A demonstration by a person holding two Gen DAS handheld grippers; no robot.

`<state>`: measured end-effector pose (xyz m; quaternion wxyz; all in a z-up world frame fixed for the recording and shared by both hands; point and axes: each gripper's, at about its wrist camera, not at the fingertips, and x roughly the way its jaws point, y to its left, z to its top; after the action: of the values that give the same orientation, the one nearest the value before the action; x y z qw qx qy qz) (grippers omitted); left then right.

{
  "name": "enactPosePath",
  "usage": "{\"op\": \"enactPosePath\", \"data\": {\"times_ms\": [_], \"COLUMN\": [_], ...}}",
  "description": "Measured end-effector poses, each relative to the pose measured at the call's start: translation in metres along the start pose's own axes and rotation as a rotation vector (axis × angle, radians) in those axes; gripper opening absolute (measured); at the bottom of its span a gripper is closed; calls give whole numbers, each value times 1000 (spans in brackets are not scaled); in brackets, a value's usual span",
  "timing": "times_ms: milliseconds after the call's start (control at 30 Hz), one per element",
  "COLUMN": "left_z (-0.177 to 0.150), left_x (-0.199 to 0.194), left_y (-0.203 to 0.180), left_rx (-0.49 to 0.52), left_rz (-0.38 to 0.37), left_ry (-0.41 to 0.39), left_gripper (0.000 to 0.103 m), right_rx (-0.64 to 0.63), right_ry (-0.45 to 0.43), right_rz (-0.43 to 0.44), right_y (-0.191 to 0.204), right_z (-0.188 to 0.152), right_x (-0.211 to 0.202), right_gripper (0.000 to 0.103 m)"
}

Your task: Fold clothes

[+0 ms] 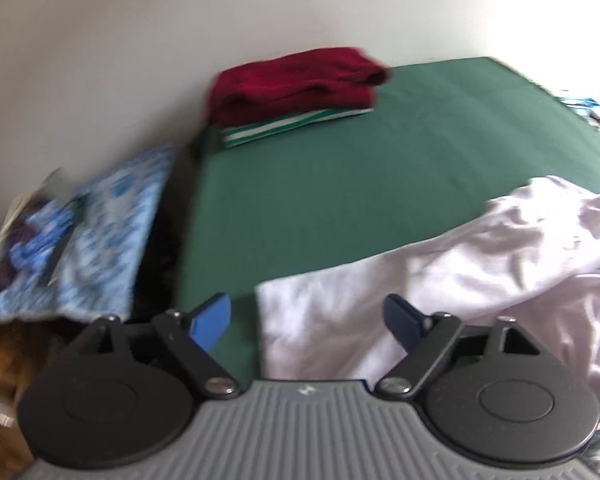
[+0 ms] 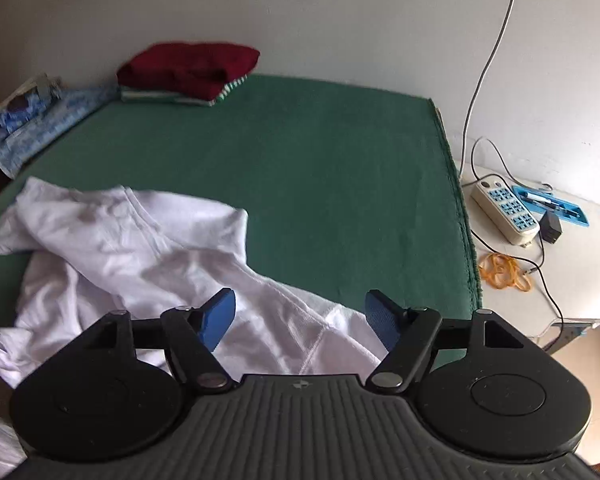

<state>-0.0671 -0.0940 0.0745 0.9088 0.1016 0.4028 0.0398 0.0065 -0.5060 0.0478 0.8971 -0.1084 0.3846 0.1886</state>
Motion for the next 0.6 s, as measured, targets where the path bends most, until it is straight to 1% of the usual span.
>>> {"op": "enactPosePath", "data": {"times_ms": [33, 67, 167, 200, 233, 300, 367, 400, 433, 467, 500, 533, 600], "left_z": [4, 11, 32, 38, 39, 41, 43, 44, 45, 46, 48, 49, 42], "left_x": [8, 18, 48, 58, 64, 76, 88, 94, 100, 106, 112, 118, 99], "left_y": [-9, -16, -36, -42, -47, -57, -67, -72, -77, -82, -87, -92, -82], "left_rx": [26, 52, 132, 159, 183, 230, 278, 301, 325, 349, 373, 396, 359], "left_rz": [-22, -80, -252, -310, -337, -391, -444, -471, -498, -525, -552, -579, -602], "left_ry": [-14, -4, 25, 34, 46, 70, 93, 105, 117, 128, 140, 152, 121], "left_gripper": [94, 94, 96, 97, 97, 97, 95, 89, 72, 61, 48, 32, 6], "right_rx": [1, 3, 17, 32, 52, 89, 120, 131, 135, 133, 132, 135, 153], "right_ry": [4, 7, 15, 14, 25, 53, 92, 121, 139, 132, 124, 88, 9], "right_rz": [19, 38, 106, 128, 143, 166, 207, 233, 250, 260, 269, 253, 247], "right_y": [3, 5, 13, 15, 16, 16, 14, 15, 15, 17, 18, 20, 21], "right_z": [4, 8, 21, 25, 29, 35, 35, 33, 31, 29, 27, 25, 21], "right_x": [8, 17, 40, 47, 56, 75, 90, 95, 96, 90, 85, 72, 40], "right_gripper": [65, 63, 63, 65, 69, 70, 70, 67, 50, 36, 15, 15, 14]}}
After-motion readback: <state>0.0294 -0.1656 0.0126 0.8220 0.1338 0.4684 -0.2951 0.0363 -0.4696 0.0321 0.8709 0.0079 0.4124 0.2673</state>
